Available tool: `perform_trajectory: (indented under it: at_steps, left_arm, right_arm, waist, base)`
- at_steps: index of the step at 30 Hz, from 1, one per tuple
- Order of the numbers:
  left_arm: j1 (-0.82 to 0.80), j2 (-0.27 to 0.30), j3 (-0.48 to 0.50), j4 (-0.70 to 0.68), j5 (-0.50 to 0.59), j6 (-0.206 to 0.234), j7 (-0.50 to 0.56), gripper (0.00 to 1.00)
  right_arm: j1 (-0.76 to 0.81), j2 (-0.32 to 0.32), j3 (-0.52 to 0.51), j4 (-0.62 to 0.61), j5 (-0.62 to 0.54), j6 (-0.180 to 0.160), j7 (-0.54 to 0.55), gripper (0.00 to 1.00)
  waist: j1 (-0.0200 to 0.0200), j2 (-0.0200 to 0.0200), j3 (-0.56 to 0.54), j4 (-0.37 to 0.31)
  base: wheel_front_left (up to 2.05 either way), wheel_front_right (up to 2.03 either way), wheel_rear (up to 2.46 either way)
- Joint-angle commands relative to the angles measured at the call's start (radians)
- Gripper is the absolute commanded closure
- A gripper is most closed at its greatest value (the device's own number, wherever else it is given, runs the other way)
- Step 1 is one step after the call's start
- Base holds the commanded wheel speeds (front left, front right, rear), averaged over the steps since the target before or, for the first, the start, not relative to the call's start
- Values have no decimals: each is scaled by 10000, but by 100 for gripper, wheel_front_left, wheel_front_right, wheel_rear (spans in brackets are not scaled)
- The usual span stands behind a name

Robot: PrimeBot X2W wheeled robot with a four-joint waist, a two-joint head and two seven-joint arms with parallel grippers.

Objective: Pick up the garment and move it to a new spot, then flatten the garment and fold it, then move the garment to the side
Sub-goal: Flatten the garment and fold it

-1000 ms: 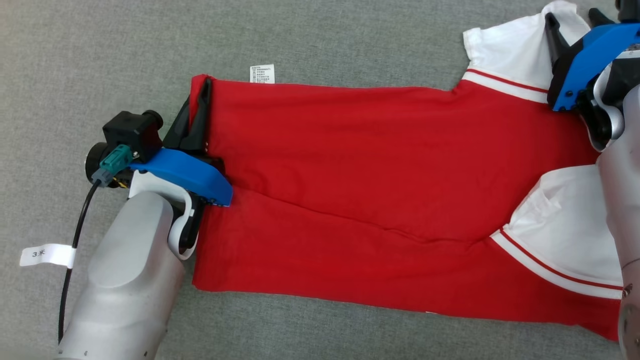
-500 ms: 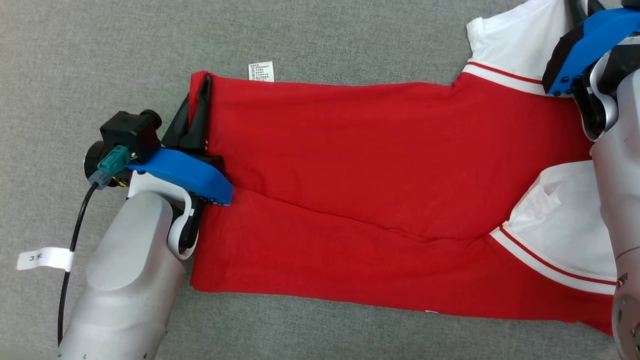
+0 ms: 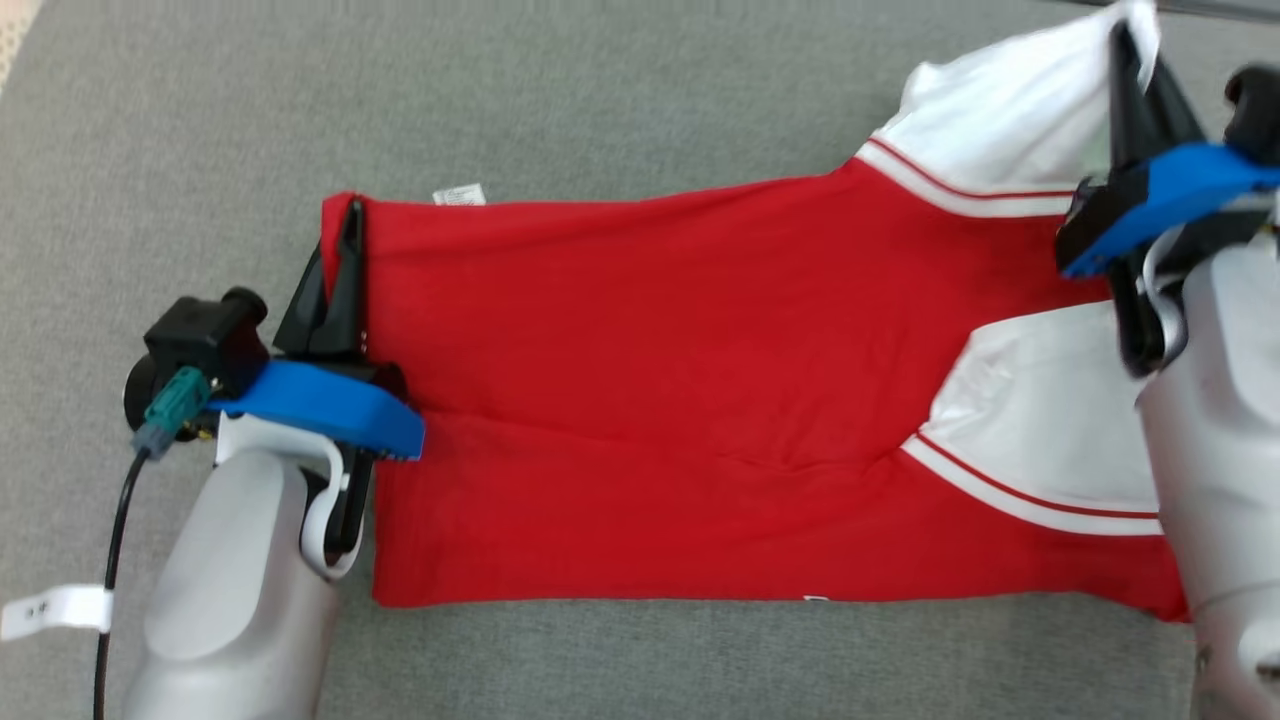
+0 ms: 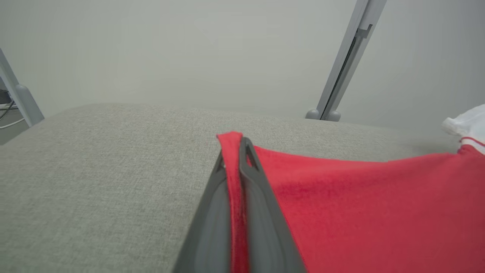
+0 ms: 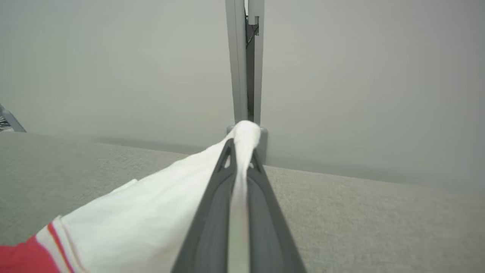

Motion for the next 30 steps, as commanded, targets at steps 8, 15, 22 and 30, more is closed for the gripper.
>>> perform_trajectory:
  at_steps: [8,15,22,30]
  left_arm:
    - [1498,-207,545,-422,408,-16,0,100]
    - [2882,-439,873,-319,611,-16,0,100]
    - [3843,-701,1232,-196,744,-16,0,100]
    - [4579,-1008,1963,-1032,1538,110,0,0]
  right_arm:
    - [3367,-184,571,-3044,1956,1,-61,100]
    - [6014,177,417,-4167,2729,1,-63,100]
    - [7031,531,339,-3736,2847,1,-65,46]
    - [6874,725,-102,-3858,2276,1,-64,0]
  waist:
    - [0,0,-1306,-726]
    - [0,0,-1959,-943]
    - [0,0,-2238,-1005]
    - [0,0,-2559,-864]
  base:
    - [0,0,0]
    - [0,0,0]
    - [0,0,0]
    - [0,0,0]
